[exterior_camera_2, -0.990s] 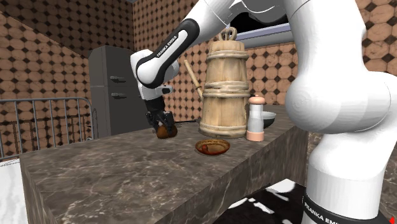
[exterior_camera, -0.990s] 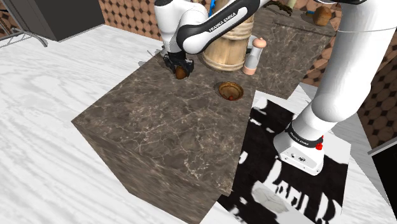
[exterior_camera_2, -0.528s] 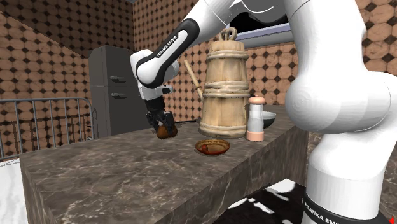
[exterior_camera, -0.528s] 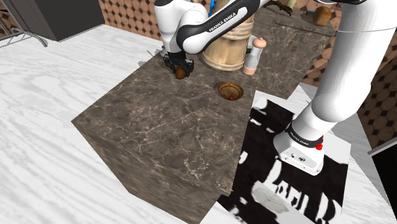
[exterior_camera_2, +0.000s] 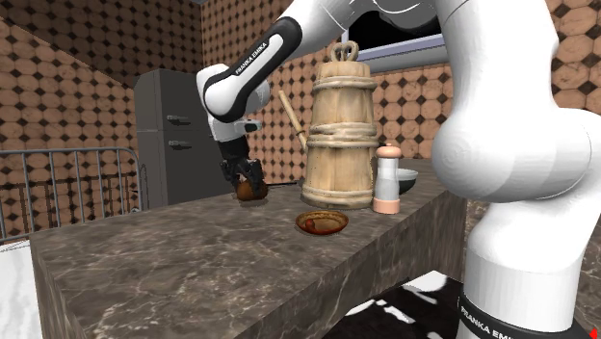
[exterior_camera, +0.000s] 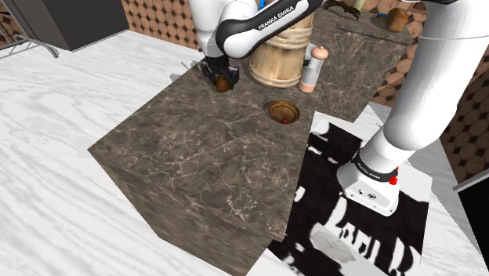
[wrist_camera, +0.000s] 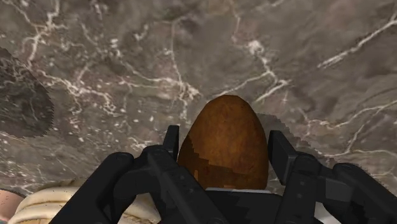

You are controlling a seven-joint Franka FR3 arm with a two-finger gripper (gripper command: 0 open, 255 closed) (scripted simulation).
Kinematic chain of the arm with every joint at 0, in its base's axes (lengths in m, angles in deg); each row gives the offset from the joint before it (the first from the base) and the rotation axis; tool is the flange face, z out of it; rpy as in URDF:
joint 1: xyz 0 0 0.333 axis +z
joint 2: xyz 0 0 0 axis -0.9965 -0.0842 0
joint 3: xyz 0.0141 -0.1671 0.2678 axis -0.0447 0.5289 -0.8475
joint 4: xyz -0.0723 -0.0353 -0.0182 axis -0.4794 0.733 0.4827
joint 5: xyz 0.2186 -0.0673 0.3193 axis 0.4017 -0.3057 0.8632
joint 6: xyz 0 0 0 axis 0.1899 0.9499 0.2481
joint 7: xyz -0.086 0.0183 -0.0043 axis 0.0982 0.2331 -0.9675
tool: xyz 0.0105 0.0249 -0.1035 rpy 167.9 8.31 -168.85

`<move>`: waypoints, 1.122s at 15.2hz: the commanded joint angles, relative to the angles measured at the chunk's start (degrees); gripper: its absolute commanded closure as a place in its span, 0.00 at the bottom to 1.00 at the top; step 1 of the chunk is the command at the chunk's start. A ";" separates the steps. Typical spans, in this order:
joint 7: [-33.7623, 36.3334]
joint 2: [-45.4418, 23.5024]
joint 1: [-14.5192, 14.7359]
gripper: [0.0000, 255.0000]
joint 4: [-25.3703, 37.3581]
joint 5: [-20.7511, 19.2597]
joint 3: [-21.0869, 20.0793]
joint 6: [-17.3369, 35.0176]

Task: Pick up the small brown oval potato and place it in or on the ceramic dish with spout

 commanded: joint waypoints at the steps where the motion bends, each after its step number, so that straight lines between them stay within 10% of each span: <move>1: -0.81 0.90 -0.25 1.00 0.46 0.77 -0.28 -1.07; 17: -5.87 5.87 -0.94 1.00 6.55 5.29 -1.75 -10.37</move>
